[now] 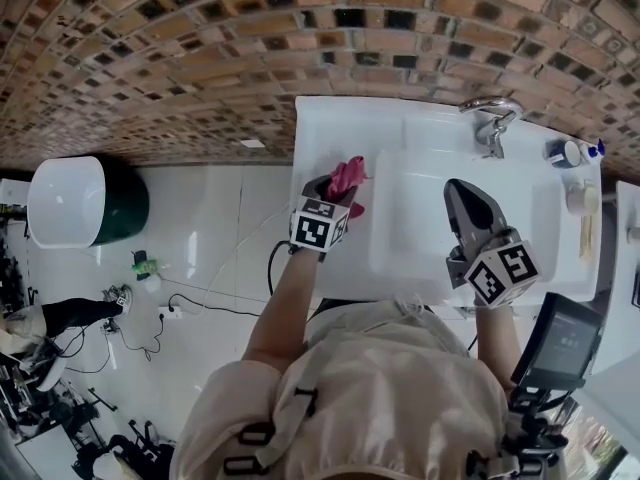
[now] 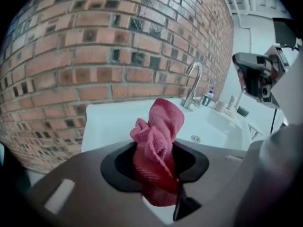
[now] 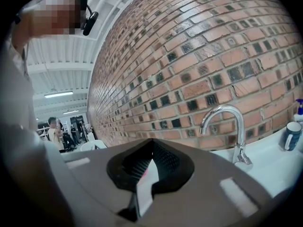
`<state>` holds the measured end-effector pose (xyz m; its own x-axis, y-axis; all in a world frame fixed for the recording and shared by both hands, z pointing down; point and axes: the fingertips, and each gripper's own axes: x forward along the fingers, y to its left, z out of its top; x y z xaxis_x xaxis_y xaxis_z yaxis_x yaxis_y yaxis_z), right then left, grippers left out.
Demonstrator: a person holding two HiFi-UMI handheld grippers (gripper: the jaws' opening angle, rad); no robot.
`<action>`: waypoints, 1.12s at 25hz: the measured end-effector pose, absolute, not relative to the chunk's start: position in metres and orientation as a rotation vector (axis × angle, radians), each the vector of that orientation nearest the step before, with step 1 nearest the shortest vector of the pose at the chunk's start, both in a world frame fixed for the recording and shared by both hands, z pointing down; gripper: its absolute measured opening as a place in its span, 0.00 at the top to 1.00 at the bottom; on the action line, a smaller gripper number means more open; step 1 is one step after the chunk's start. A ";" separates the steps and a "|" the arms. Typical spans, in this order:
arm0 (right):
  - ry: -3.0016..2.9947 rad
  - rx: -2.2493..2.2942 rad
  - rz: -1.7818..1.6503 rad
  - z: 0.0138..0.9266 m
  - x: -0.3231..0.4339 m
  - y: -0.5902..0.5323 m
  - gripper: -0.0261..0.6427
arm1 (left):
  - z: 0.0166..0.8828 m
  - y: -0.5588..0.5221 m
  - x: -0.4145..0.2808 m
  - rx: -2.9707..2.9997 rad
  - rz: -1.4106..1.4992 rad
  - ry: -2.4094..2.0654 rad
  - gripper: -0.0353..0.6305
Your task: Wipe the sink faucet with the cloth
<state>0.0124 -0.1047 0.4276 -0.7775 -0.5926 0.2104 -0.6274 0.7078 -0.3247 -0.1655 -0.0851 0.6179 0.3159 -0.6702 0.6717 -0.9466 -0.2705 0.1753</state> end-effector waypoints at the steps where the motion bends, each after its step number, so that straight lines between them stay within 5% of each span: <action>1: -2.826 1.016 0.584 0.424 0.014 -0.104 0.98 | 0.601 -0.093 -0.160 2.070 0.622 -1.436 0.72; 12: -2.876 1.129 0.430 0.379 0.057 -0.114 0.98 | 0.438 -0.160 -0.060 2.516 0.384 -1.431 0.71; 28: -2.790 1.331 0.429 0.376 0.147 -0.139 0.97 | 0.402 -0.263 0.082 2.699 0.414 -1.214 0.71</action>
<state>0.1470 -0.1393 0.3764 -0.6361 -0.7595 0.1358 -0.7652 0.5985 -0.2371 0.0824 -0.2634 0.4018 0.6339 -0.7082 0.3108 -0.7507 -0.6602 0.0266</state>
